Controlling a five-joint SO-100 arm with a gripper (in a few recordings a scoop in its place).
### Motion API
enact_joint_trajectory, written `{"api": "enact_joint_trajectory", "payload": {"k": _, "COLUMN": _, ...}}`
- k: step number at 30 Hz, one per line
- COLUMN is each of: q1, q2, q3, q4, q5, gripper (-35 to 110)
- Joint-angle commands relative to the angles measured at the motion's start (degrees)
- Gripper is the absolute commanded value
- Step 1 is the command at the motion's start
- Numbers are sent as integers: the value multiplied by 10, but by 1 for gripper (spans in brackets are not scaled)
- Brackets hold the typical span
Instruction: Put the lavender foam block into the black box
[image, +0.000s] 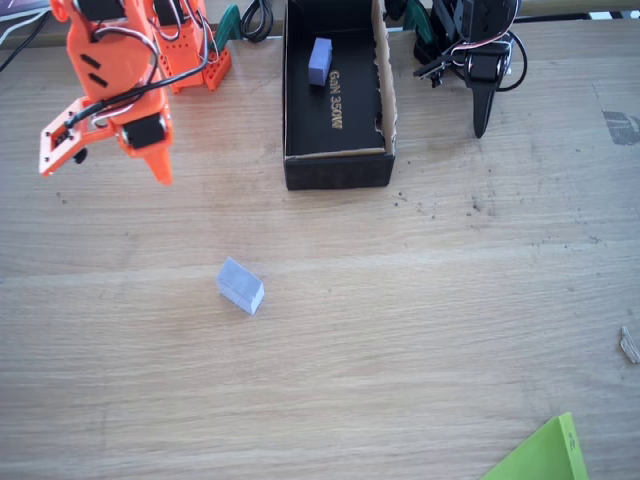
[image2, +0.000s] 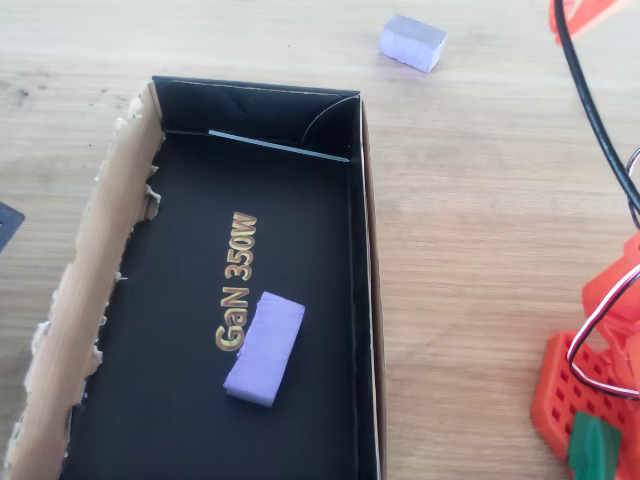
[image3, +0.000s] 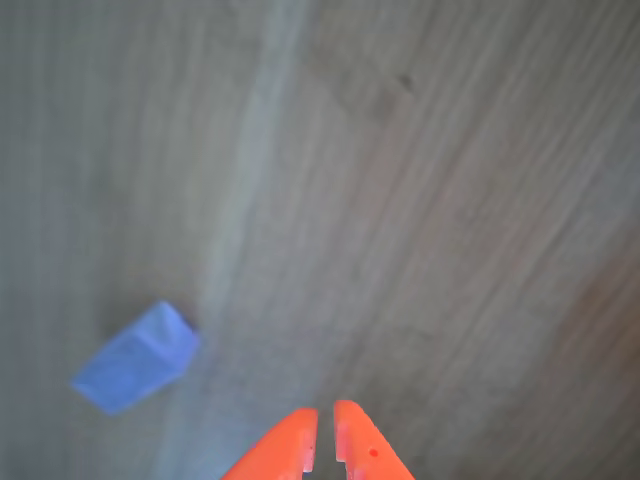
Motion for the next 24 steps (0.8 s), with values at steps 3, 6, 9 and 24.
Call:
{"api": "enact_joint_trajectory", "payload": {"k": 3, "q1": -10, "q2": -25, "q3": -98, "q4": 40, "q5": 1, "gripper": 0}}
{"api": "enact_joint_trajectory", "payload": {"k": 6, "q1": -11, "q2": -43, "q3": -128, "q4": 47, "q5": -4, "gripper": 0}}
{"api": "enact_joint_trajectory", "payload": {"k": 9, "q1": -11, "q2": -57, "q3": -149, "q4": 51, "q5": -6, "gripper": 0}}
{"api": "enact_joint_trajectory", "payload": {"k": 24, "q1": -8, "q2": -160, "q3": -298, "q4": 85, "q5": -30, "gripper": 0}}
